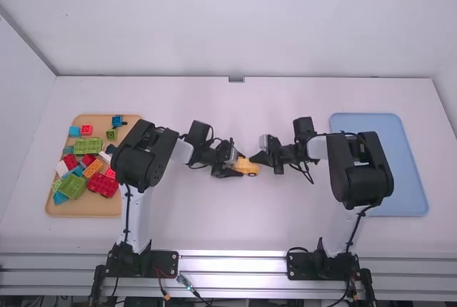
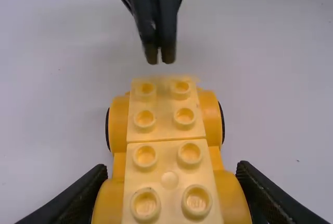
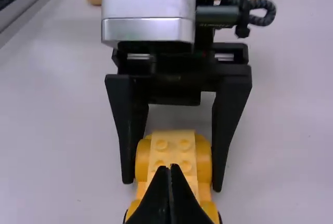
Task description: Assemble lego blocks to make yellow taxi
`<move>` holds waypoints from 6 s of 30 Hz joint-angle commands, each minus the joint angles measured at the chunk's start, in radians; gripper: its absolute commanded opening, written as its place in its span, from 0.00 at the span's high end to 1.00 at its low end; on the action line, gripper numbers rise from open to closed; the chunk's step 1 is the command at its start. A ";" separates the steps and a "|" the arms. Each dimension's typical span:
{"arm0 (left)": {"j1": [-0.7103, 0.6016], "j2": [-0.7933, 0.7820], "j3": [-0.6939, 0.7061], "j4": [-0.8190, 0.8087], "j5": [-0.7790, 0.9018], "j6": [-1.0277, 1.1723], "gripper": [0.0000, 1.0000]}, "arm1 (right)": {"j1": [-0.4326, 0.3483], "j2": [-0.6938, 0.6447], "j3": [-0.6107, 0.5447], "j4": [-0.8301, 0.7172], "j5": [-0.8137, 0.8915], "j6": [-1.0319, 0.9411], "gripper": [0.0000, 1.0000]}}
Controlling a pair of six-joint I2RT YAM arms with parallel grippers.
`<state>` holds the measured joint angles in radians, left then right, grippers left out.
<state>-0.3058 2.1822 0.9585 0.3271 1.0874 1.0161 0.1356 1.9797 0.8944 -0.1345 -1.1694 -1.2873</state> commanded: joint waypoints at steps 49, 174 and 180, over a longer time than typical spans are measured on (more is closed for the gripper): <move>0.063 -0.111 -0.008 -0.135 -0.221 -0.058 0.01 | -0.065 -0.119 0.183 -0.195 0.116 0.192 0.01; 0.978 -0.252 0.293 -1.139 -1.068 -0.233 0.43 | -0.043 -0.119 0.183 0.179 0.206 0.655 0.01; 0.986 -0.252 0.293 -1.137 -1.072 -0.196 0.43 | -0.043 -0.119 0.183 0.179 0.206 0.655 0.01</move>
<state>0.6815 1.9297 1.2602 -0.8040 0.0036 0.7914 0.0971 1.8626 1.0779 0.0460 -0.9581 -0.6319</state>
